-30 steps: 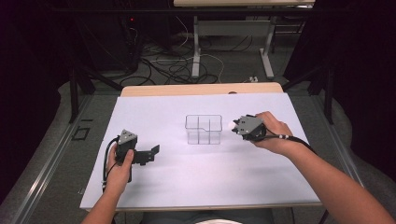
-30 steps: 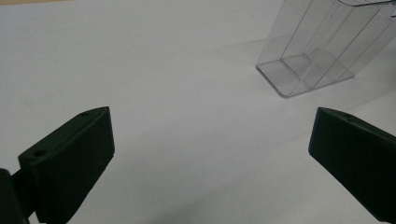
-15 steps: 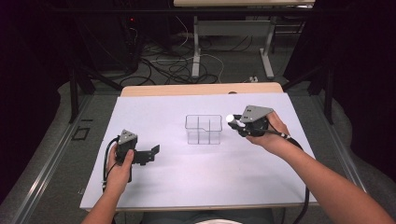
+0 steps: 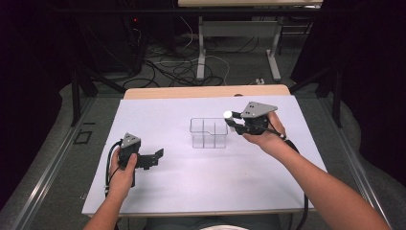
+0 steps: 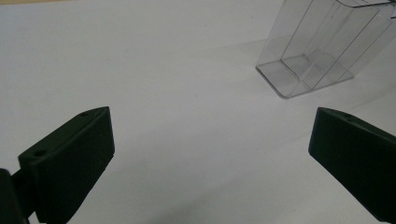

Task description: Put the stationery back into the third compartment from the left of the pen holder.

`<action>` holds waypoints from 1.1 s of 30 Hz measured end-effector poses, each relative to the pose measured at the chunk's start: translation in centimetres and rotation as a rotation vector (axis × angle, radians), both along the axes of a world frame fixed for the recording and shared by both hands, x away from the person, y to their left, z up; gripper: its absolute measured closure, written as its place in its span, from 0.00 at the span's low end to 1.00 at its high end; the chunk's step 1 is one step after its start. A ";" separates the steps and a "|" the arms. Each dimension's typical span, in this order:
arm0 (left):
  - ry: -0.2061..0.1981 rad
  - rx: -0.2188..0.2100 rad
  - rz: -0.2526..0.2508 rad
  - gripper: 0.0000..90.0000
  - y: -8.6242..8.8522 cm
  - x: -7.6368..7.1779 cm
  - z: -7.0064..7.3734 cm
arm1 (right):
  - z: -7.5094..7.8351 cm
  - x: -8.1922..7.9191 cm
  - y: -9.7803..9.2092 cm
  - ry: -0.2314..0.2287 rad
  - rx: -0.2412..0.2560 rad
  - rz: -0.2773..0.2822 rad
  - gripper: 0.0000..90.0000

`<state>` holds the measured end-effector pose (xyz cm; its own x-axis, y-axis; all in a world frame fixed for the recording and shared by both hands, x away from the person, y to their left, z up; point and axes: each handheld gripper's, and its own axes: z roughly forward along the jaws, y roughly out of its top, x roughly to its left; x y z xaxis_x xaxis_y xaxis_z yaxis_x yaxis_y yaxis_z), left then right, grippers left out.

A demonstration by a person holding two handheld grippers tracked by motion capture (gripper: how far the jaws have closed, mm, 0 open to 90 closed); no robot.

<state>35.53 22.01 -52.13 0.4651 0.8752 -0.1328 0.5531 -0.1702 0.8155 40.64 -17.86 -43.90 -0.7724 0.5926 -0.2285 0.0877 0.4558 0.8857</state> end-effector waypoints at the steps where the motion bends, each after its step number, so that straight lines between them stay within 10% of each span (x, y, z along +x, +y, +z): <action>1: 0.000 0.000 0.000 0.00 0.0 0.0 0.0 | 0.0 0.1 0.1 -0.001 0.010 -0.001 0.74; 22: -0.002 0.002 -0.003 0.00 0.0 0.0 0.0 | -0.5 0.8 1.4 0.077 0.192 -0.092 0.74; 33: -0.002 0.001 -0.003 0.00 0.0 0.0 0.0 | -2.2 0.9 2.3 0.092 0.184 -0.119 0.74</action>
<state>35.54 22.00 -52.16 0.4683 0.8738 -0.1308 0.5509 -0.1730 0.8164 41.56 -15.53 -46.13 -0.7071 0.7060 -0.0403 0.2150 0.2689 0.9389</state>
